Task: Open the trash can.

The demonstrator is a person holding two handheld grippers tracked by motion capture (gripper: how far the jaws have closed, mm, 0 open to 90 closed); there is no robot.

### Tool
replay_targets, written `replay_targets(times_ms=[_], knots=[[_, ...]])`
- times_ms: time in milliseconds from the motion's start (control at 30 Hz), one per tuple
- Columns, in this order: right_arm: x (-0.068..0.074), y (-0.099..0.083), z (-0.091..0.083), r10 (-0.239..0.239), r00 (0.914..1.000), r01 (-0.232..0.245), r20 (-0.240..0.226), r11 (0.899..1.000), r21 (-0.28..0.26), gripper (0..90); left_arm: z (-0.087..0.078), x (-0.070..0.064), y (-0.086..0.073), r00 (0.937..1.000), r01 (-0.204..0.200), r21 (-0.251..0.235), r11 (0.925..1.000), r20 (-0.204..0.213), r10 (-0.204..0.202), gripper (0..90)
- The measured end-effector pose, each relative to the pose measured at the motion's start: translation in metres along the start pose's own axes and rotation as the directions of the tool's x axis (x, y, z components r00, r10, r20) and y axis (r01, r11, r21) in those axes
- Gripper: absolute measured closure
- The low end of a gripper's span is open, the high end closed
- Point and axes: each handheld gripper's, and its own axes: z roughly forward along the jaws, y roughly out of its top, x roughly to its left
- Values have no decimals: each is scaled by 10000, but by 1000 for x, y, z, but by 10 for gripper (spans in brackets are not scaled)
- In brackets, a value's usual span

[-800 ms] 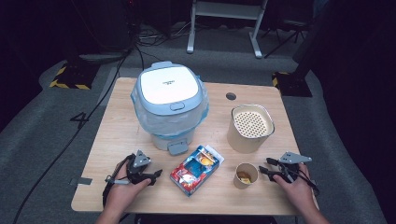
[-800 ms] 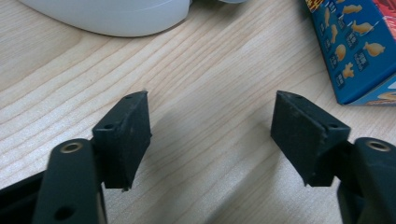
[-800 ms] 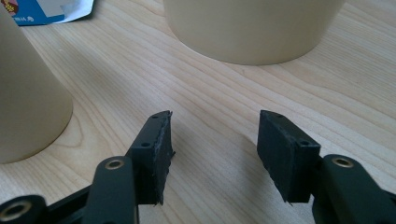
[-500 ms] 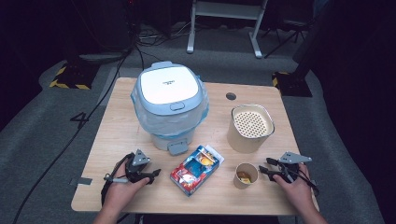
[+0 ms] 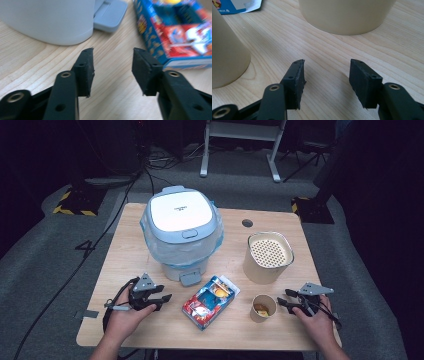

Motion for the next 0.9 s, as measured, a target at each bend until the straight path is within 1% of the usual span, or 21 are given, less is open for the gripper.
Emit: replay_targets(times_ms=[33, 100, 133, 233, 267, 300, 400, 433, 467, 500, 533, 600, 667, 700, 733, 767, 800, 833, 867, 900], knots=[[0, 0, 0, 2, 10000, -2, 0, 10000, 1, 464, -2, -1, 2, 9997, 101, -85, 9999, 204, -99, 556], [0, 0, 0, 3, 10000, -3, -1, 10000, 0, 464, -6, -4, 8, 9996, -91, -105, 9999, 252, 93, 576], [0, 0, 0, 4, 10000, -4, -1, 10000, 1, 464, -8, -5, 11, 9994, -260, -141, 9996, 229, 263, 583], [0, 0, 0, -1, 10000, 1, 0, 10000, 0, 463, -15, -8, 20, 9981, -437, -474, 9979, 409, 457, 608], [0, 0, 0, 4, 10000, -4, -1, 10000, 1, 464, -17, -9, 23, 9974, -467, -609, 9971, 528, 500, 615], [0, 0, 0, 3, 10000, -3, -1, 10000, 2, 464, -20, -9, 26, 9972, -346, -665, 9972, 632, 389, 631], [0, 0, 0, 4, 10000, -4, 0, 10000, 1, 464, -25, -9, 33, 9960, -421, -907, 9950, 744, 489, 670], [0, 0, 0, 3, 10000, -3, -1, 10000, 1, 464, -30, -9, 38, 9942, -450, -1127, 9926, 925, 556, 695], [0, 0, 0, 3, 10000, -3, -1, 10000, 1, 464, -30, -9, 38, 9942, -450, -1127, 9926, 925, 556, 702], [0, 0, 0, 0, 10000, 0, 0, 10000, 1, 464, -32, -10, 41, 9924, -540, -1307, 9899, 1030, 677, 702], [0, 0, 0, 1, 10000, -1, 0, 10000, 0, 464, -34, -10, 43, 9909, -536, -1464, 9878, 1149, 708, 707], [0, 0, 0, 3, 10000, -3, -1, 10000, 1, 463, -38, -9, 47, 9876, -455, -1829, 9821, 1394, 717, 725], [0, 0, 0, 1, 10000, -1, 3, 10000, 2, 463, -41, -8, 52, 9854, -395, -2051, 9779, 1542, 722, 740], [0, 0, 0, 10, 10000, -10, 11, 10000, 0, 463, -44, -7, 57, 9840, -404, -2213, 9744, 1603, 773, 754], [0, 0, 0, 6, 10000, -6, 13, 10000, 0, 463, -44, -7, 57, 9840, -404, -2213, 9744, 1603, 773, 758], [0, 0, 0, 6, 10000, -6, 13, 10000, 0, 463, -46, -6, 59, 9831, -397, -2311, 9721, 1652, 794, 758], [0, 0, 0, 0, 10000, 0, 3, 10000, 1, 463, -49, -5, 65, 9822, -386, -2443, 9689, 1690, 817, 781], [0, 0, 0, 0, 10000, 0, 3, 10000, 1, 463, -49, -5, 65, 9822, -386, -2443, 9689, 1690, 817, 796], [0, 0, 0, 1, 10000, -1, 4, 10000, 1, 463, -52, -5, 69, 9817, -421, -2476, 9679, 1696, 861, 796], [0, 0, 0, 8, 10000, -8, 14, 10000, -1, 463, -54, -6, 71, 9811, -385, -2593, 9650, 1736, 858, 810]])
